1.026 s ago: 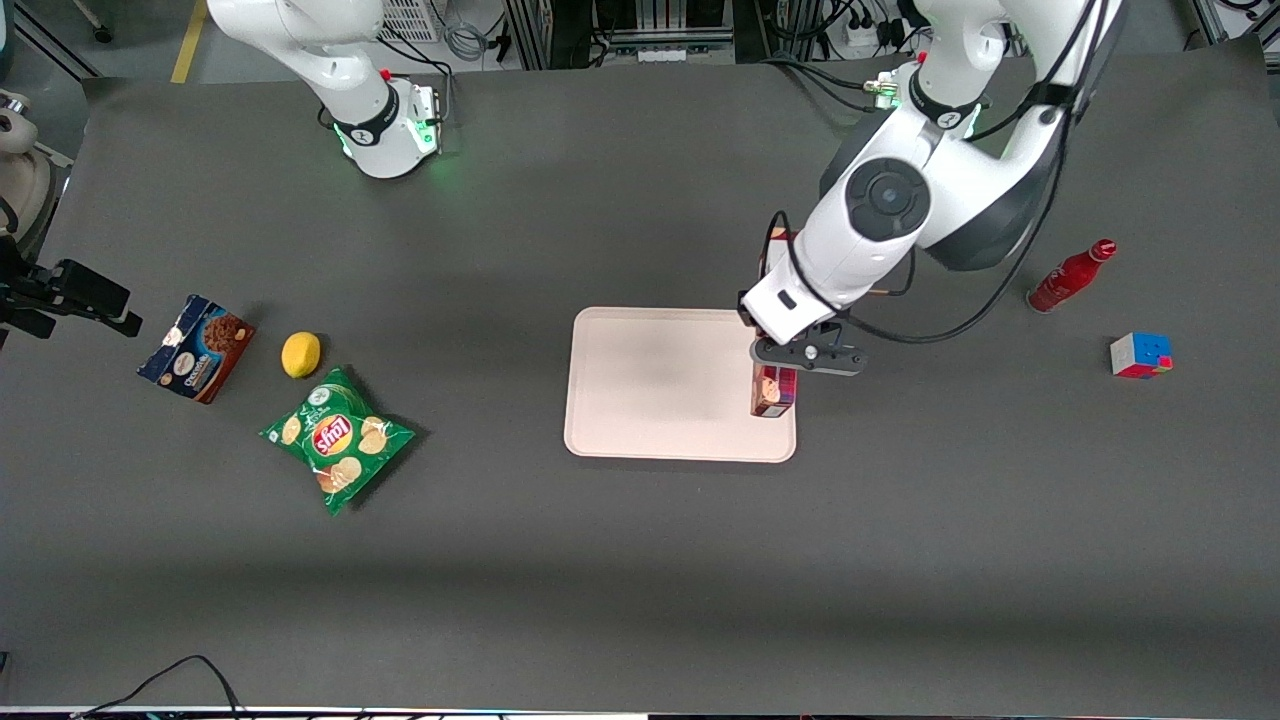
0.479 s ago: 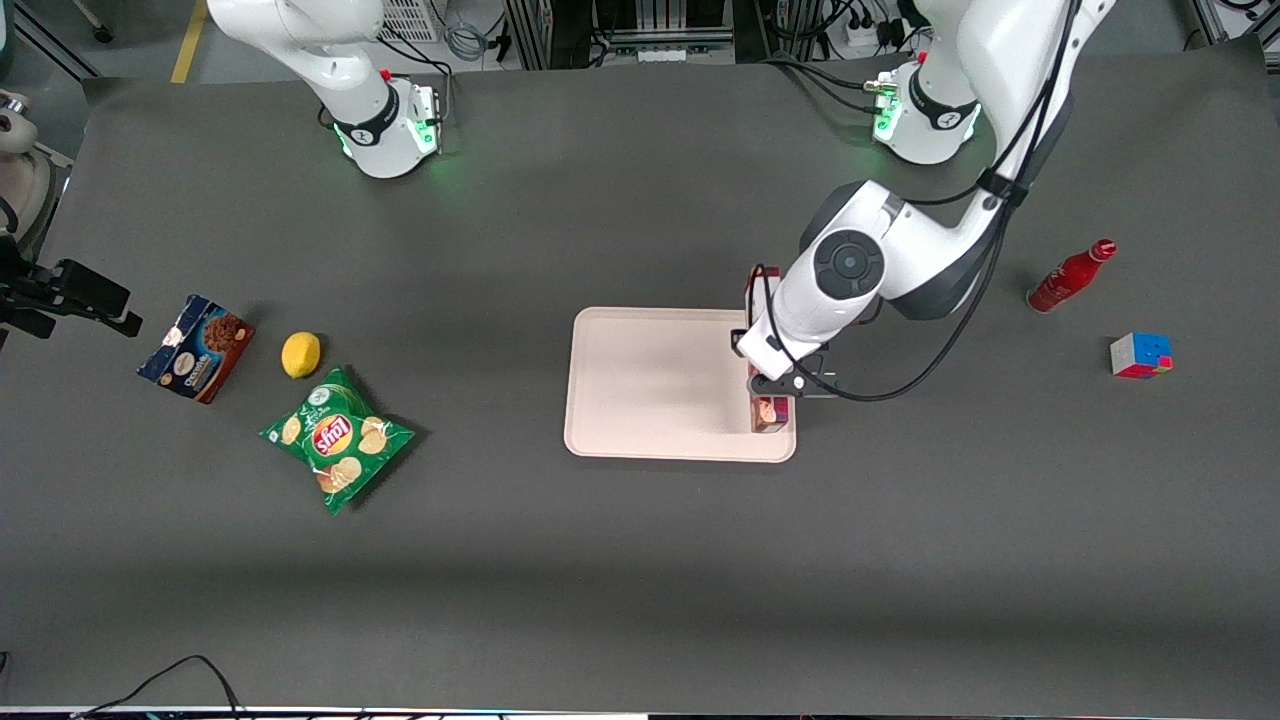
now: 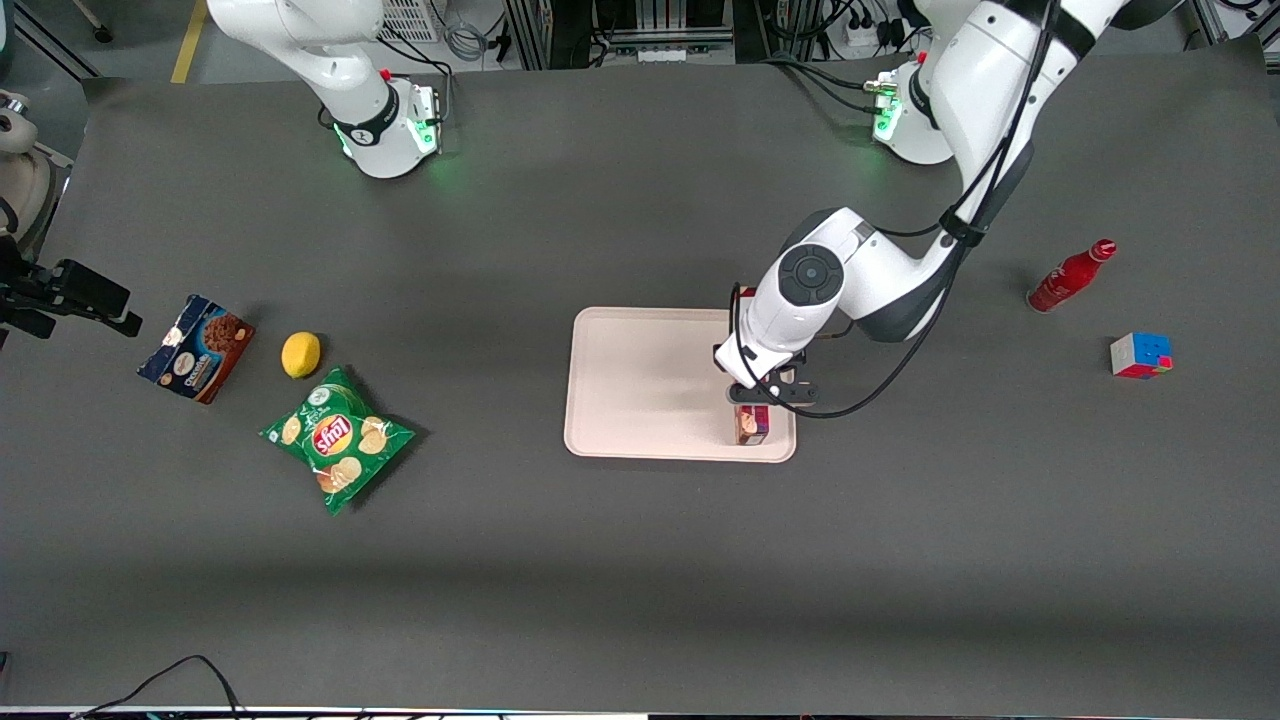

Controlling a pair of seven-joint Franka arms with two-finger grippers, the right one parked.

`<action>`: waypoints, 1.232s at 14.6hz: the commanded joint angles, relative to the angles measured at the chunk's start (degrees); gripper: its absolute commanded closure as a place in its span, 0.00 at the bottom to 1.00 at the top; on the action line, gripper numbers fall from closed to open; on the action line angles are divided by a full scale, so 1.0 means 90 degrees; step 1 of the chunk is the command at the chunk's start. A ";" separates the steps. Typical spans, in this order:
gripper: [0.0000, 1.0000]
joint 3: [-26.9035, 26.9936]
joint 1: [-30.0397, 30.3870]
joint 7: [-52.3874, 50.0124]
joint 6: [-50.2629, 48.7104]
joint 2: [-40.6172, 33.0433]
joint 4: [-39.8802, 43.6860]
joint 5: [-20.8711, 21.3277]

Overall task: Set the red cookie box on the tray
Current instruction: 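Lower the box onto the tray and open the left gripper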

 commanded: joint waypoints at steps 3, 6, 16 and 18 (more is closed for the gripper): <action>1.00 0.0012 -0.0032 -0.0274 0.0097 0.0215 0.0171 0.0367; 1.00 0.0012 -0.0032 -0.0343 0.0126 0.0254 0.0171 0.0514; 1.00 0.0100 0.0007 -0.0343 0.0311 0.0381 0.0151 0.0807; 1.00 0.0100 0.0027 -0.0343 0.0351 0.0410 0.0141 0.0807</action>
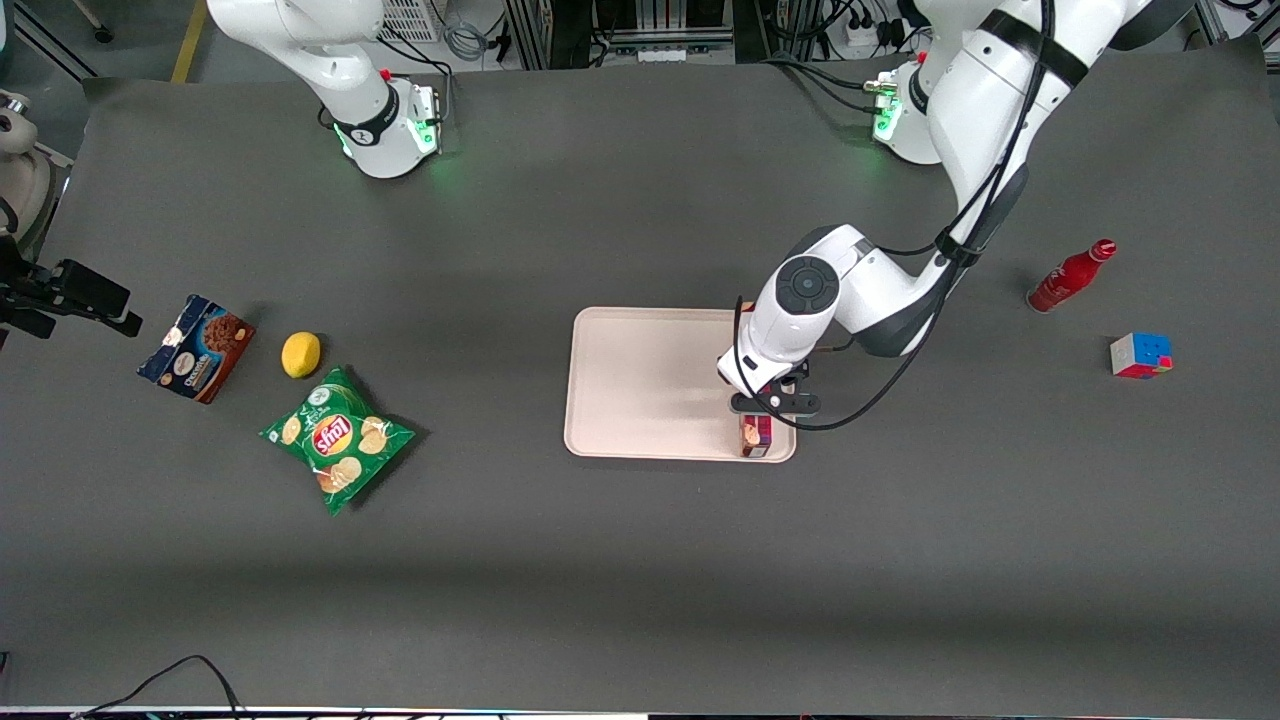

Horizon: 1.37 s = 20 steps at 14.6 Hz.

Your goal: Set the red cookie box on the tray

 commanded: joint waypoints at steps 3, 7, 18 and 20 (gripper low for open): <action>0.58 -0.0013 0.0026 -0.0174 0.0103 0.0164 0.0091 0.0160; 0.00 0.0036 0.0026 -0.0164 0.0103 0.0194 0.0110 0.0160; 0.00 0.0055 0.0055 -0.0106 -0.0051 0.0145 0.0353 0.0151; 0.00 0.0007 0.0065 -0.0086 -0.0470 -0.0049 0.0520 0.0151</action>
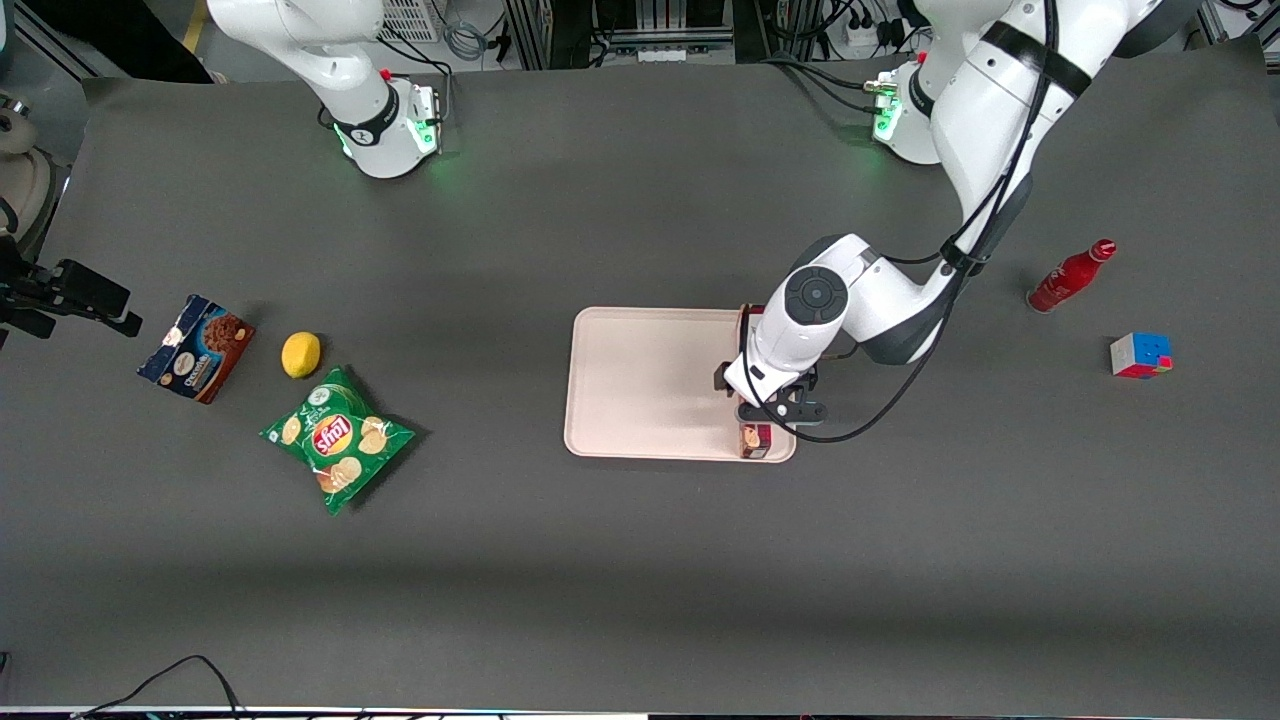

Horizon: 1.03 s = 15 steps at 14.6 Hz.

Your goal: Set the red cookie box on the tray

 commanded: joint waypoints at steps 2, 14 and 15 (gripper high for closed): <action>0.00 -0.0145 0.0008 0.0181 -0.1274 -0.0579 0.0531 0.0097; 0.00 0.1687 0.0086 0.3668 -0.5555 -0.3528 0.2017 -0.1837; 0.00 0.1883 0.0076 0.3679 -0.5662 -0.3772 0.1891 -0.1837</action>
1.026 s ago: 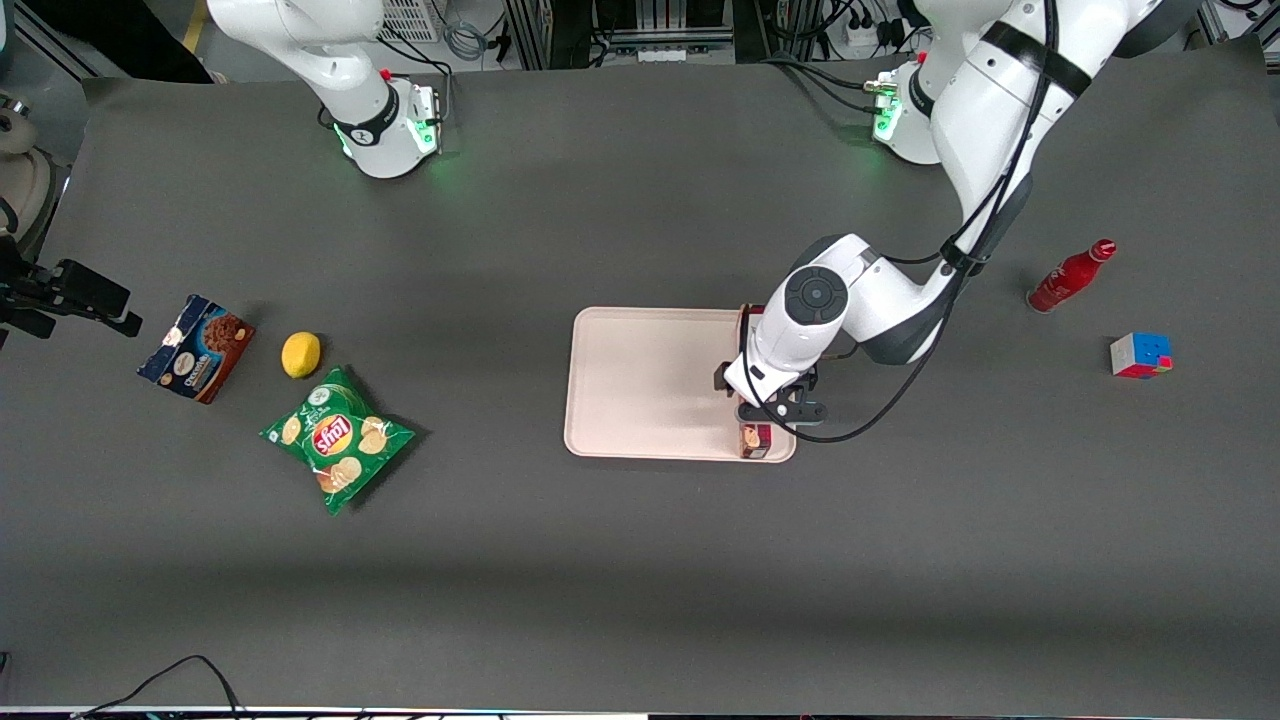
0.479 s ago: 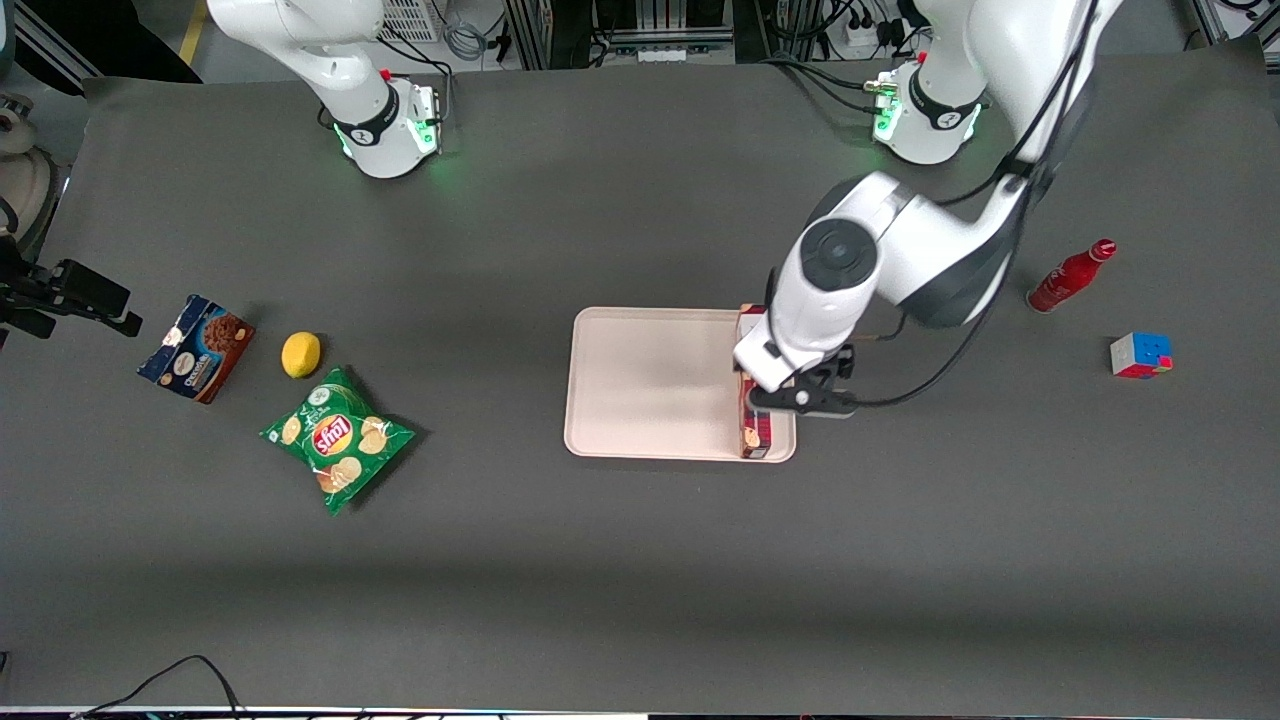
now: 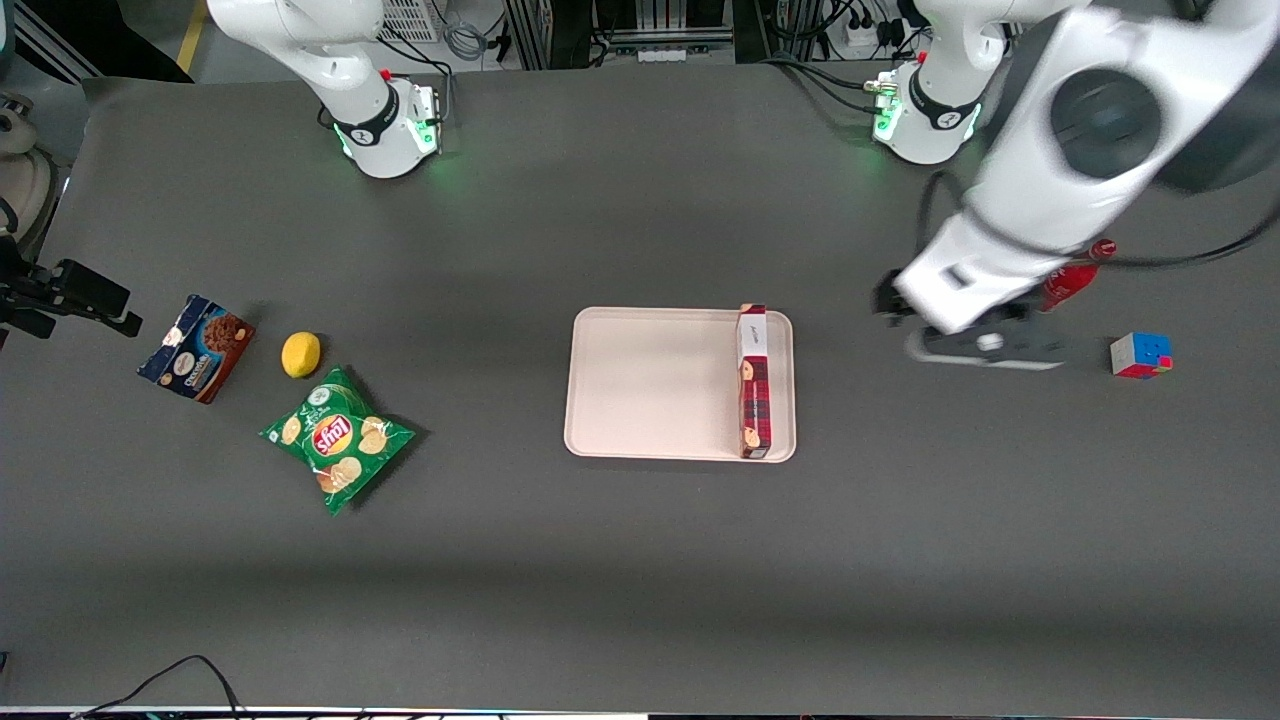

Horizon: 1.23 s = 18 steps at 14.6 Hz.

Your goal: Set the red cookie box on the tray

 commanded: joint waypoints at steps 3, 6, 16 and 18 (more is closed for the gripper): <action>0.00 0.1189 -0.0189 0.0289 -0.0313 -0.1012 -0.0429 -0.0143; 0.00 0.1629 -0.0248 0.0367 -0.0040 -0.1013 -0.0605 -0.0133; 0.00 0.1991 -0.0141 0.0690 0.0664 -0.0104 -0.0293 -0.0895; 0.00 0.1991 -0.0141 0.0719 0.0673 -0.0085 -0.0293 -0.0895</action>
